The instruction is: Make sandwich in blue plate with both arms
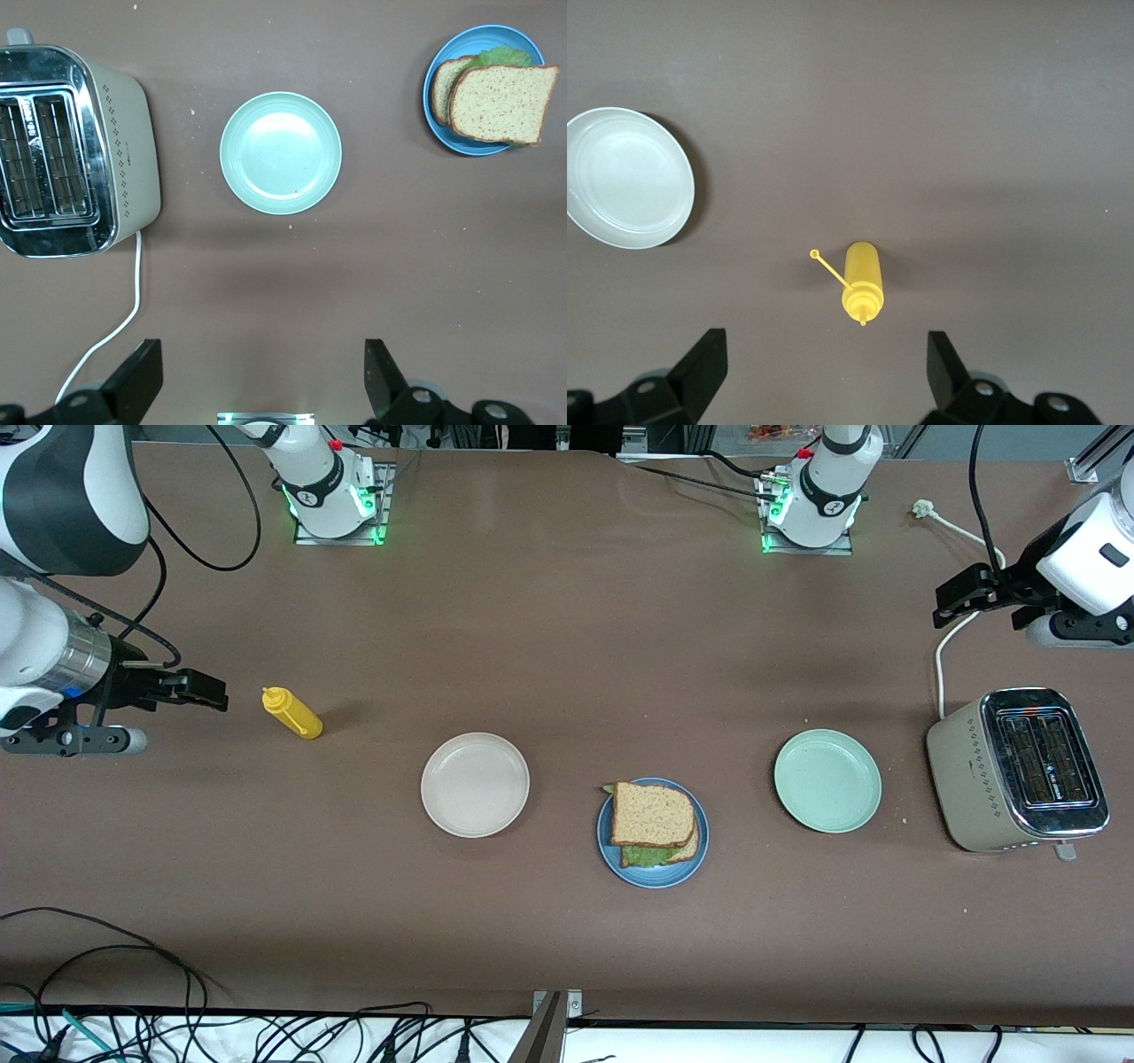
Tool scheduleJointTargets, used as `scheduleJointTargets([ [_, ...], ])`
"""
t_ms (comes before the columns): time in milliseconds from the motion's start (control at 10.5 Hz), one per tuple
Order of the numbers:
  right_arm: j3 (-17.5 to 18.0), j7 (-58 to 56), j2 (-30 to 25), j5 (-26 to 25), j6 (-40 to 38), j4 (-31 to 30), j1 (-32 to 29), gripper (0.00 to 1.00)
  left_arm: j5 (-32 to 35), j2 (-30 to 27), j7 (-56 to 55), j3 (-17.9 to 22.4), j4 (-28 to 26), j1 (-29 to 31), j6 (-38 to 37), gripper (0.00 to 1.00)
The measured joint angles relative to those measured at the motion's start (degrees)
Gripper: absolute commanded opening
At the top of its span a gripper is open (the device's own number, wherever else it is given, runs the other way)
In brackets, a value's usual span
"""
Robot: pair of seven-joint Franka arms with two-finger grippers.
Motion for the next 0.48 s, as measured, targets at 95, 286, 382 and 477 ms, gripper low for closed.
scheduleJointTargets([
  [95, 0.0, 0.47, 0.0, 0.0, 0.01, 0.0, 0.01, 1.0, 0.0, 0.0, 0.0, 0.14, 0.0, -0.03, -0.02, 1.0],
  [286, 0.0, 0.75, 0.0, 0.0, 0.01, 0.0, 0.03, 1.0, 0.0, 0.0, 0.0, 0.14, 0.0, -0.32, -0.18, 1.0],
  [382, 0.0, 0.79, 0.0, 0.0, 0.01, 0.0, 0.03, 1.0, 0.0, 0.0, 0.0, 0.14, 0.0, -0.52, -0.35, 1.0],
  [477, 0.0, 0.81, 0.0, 0.0, 0.01, 0.0, 0.03, 1.0, 0.0, 0.0, -0.03, 0.13, 0.0, -0.65, -0.7, 1.0],
])
